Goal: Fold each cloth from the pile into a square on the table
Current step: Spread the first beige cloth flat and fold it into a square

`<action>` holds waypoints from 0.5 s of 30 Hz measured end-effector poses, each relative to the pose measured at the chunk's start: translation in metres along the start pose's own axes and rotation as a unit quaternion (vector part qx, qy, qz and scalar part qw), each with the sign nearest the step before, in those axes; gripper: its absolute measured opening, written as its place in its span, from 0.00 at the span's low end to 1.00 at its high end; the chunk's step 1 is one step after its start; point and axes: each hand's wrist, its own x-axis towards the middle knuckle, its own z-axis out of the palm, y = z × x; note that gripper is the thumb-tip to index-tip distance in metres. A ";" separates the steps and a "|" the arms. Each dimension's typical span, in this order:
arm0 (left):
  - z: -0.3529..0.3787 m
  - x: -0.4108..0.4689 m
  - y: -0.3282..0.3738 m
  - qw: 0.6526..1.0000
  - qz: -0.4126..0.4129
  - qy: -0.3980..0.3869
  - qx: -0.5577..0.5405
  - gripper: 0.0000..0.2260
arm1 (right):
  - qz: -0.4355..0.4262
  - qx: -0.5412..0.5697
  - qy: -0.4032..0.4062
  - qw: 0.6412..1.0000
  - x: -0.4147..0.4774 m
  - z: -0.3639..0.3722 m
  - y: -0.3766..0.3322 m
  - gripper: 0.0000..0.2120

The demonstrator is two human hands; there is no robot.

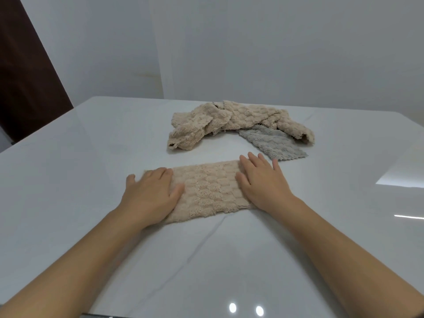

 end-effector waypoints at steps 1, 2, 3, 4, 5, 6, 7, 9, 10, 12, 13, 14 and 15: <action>-0.005 -0.004 -0.001 0.999 -0.007 0.034 0.033 0.24 | -0.012 0.002 0.023 1.000 -0.006 -0.003 -0.004 0.24; -0.010 -0.008 -0.001 0.995 -0.014 0.070 0.066 0.23 | -0.026 0.000 0.039 0.999 -0.013 -0.004 -0.010 0.22; -0.013 -0.012 -0.001 0.990 -0.024 0.097 0.094 0.21 | -0.034 -0.008 0.050 0.998 -0.020 -0.005 -0.015 0.20; -0.015 -0.014 -0.001 0.986 -0.032 0.120 0.109 0.20 | -0.032 -0.025 0.056 0.998 -0.025 -0.004 -0.020 0.19; -0.015 -0.014 -0.002 0.984 -0.030 0.143 0.107 0.19 | -0.019 -0.044 0.055 0.997 -0.030 -0.003 -0.024 0.18; -0.014 -0.013 -0.003 0.983 -0.008 0.164 0.083 0.18 | 0.002 -0.058 0.050 0.997 -0.032 -0.001 -0.027 0.18; -0.012 -0.012 -0.004 0.983 0.034 0.174 0.036 0.20 | 0.024 -0.062 0.040 0.997 -0.033 0.000 -0.030 0.19; -0.009 -0.012 -0.004 0.977 0.159 0.122 -0.068 0.26 | 0.047 -0.049 0.017 0.998 -0.033 0.004 -0.036 0.20; -0.006 -0.012 -0.003 0.968 0.220 0.077 -0.096 0.28 | 0.048 -0.037 0.005 0.998 -0.033 0.008 -0.038 0.22; 0.003 -0.011 -0.001 0.956 0.275 -0.004 -0.099 0.29 | 0.046 -0.010 -0.035 0.998 -0.031 0.015 -0.043 0.28; 0.008 -0.011 -0.001 0.958 0.271 -0.030 -0.091 0.29 | 0.042 0.002 -0.059 0.997 -0.029 0.017 -0.043 0.30; 0.011 -0.012 0.000 0.963 0.253 -0.044 -0.082 0.29 | 0.031 0.008 -0.075 0.997 -0.025 0.018 -0.041 0.31; 0.014 -0.013 0.002 0.970 0.227 -0.049 -0.077 0.29 | 0.013 0.010 -0.082 0.996 -0.019 0.018 -0.038 0.31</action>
